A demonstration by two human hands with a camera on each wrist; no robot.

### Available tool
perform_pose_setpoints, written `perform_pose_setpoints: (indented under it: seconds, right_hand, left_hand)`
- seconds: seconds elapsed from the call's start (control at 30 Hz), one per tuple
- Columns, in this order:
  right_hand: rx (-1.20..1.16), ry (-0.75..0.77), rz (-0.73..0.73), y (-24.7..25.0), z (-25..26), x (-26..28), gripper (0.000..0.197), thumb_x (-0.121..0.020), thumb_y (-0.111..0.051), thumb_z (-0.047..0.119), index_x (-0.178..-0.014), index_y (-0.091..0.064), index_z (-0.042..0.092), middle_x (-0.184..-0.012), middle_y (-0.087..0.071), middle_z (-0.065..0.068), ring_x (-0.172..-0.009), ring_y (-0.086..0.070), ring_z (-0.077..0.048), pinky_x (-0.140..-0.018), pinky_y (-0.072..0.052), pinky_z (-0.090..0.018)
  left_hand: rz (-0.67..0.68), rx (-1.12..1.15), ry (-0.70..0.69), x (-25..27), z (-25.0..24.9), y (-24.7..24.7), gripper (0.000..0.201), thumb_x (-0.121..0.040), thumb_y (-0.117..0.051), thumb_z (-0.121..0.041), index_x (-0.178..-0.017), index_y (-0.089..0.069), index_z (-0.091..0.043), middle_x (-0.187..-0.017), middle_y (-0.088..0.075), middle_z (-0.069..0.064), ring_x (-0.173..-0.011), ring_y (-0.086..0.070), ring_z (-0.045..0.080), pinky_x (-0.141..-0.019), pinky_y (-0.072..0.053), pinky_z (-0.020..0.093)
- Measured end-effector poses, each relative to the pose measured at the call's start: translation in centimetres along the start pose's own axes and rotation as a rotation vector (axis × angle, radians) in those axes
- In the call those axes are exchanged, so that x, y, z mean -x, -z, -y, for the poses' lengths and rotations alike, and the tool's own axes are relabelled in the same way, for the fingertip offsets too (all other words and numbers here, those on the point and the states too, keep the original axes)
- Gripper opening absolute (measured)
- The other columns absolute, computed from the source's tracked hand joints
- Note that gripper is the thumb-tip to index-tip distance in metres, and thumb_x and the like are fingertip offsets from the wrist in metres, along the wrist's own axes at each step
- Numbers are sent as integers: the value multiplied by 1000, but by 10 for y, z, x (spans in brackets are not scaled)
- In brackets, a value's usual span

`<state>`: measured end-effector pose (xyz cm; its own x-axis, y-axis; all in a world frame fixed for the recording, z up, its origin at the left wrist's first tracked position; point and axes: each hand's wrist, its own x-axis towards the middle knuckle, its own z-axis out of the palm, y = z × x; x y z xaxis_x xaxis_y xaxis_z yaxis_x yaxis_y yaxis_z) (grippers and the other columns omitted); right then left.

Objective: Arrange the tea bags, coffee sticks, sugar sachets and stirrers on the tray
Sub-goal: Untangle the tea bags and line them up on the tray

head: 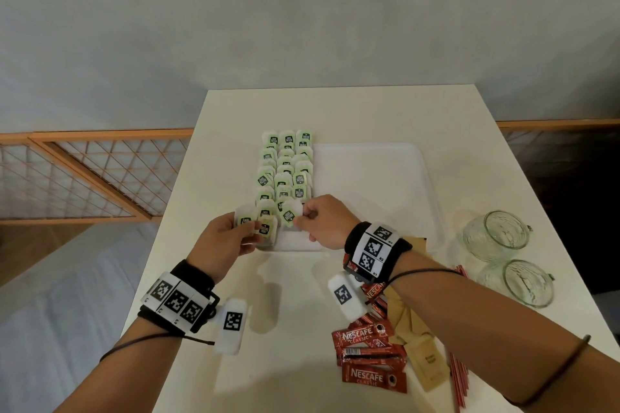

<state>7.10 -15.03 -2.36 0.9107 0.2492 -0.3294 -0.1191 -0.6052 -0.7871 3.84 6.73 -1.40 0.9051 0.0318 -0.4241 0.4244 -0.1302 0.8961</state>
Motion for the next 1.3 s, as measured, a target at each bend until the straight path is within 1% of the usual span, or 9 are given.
perform_pose_setpoints:
  seconds: [0.07,0.23,0.37,0.6,0.8,0.9,1.0,1.2,1.3]
  right_hand:
    - [56,-24,51,-6,-1,-2,31,-96,-64,25,-75,-62,2,-64,-61,-5,-63,-66,-22,-54,-46,-23]
    - [188,-43,68,-20,5,-6,35,-93,-67,24,-67,-64,0,-62,-58,-9,-56,-54,-21,-59,-52,-32]
    - [272,-41,26,-27,10,-8,43,-90,-68,23,-53,-50,12,-54,-49,-2,-54,-49,-20,-55,-41,-27]
    - [284,21,-30,-27,18,-4,17,-91,-66,20,-95,-64,4,-93,-70,-12,-87,-65,-30,-80,-56,-40]
    - [107,46,-51,-24,12,1,18,-95,-62,33,-101,-60,16,-85,-61,2,-78,-62,-22,-76,-56,-39]
    - [-86,82,14,-18,13,6,17,-97,-60,32,-108,-66,19,-83,-63,1,-59,-60,-12,-56,-52,-29]
    - [-181,111,114,-13,15,13,9,-99,-62,30,-105,-65,23,-89,-64,-1,-53,-57,-11,-49,-49,-27]
    - [-162,147,100,-8,9,15,19,-99,-64,27,-99,-67,8,-86,-68,-13,-54,-59,-9,-48,-47,-23]
    - [-144,157,72,-2,6,14,17,-99,-62,22,-99,-68,7,-85,-66,-7,-56,-59,-10,-50,-49,-25]
  left_hand:
    - [-1,13,18,1,1,0,18,-100,-53,-3,-96,-70,-7,-87,-75,9,-71,-69,15,-62,-56,24]
    - [14,16,18,3,2,1,16,-101,-55,-7,-104,-71,-7,-96,-76,13,-81,-71,20,-68,-61,29]
    - [1,41,30,5,-1,0,17,-100,-55,-5,-102,-72,-9,-93,-77,9,-80,-72,18,-72,-59,33]
    - [18,31,45,7,-2,0,19,-99,-57,-8,-100,-74,-15,-89,-78,3,-76,-71,11,-69,-54,31]
    - [86,-68,-43,8,2,0,16,-99,-60,-7,-106,-73,-13,-99,-76,9,-87,-75,19,-64,-60,28]
    - [40,-101,-71,5,5,-2,9,-95,-66,-8,-103,-70,-8,-96,-72,15,-81,-69,18,-64,-61,30]
    - [24,-97,-82,3,5,-8,5,-92,-70,-8,-94,-65,-8,-85,-66,13,-72,-65,16,-59,-59,27]
    - [76,-95,-125,0,-1,-20,4,-92,-70,-11,-90,-67,-9,-76,-67,8,-64,-64,10,-57,-56,23]
    - [80,-70,-136,0,-5,-25,7,-92,-71,-13,-90,-67,-6,-78,-71,11,-66,-67,14,-56,-55,24]
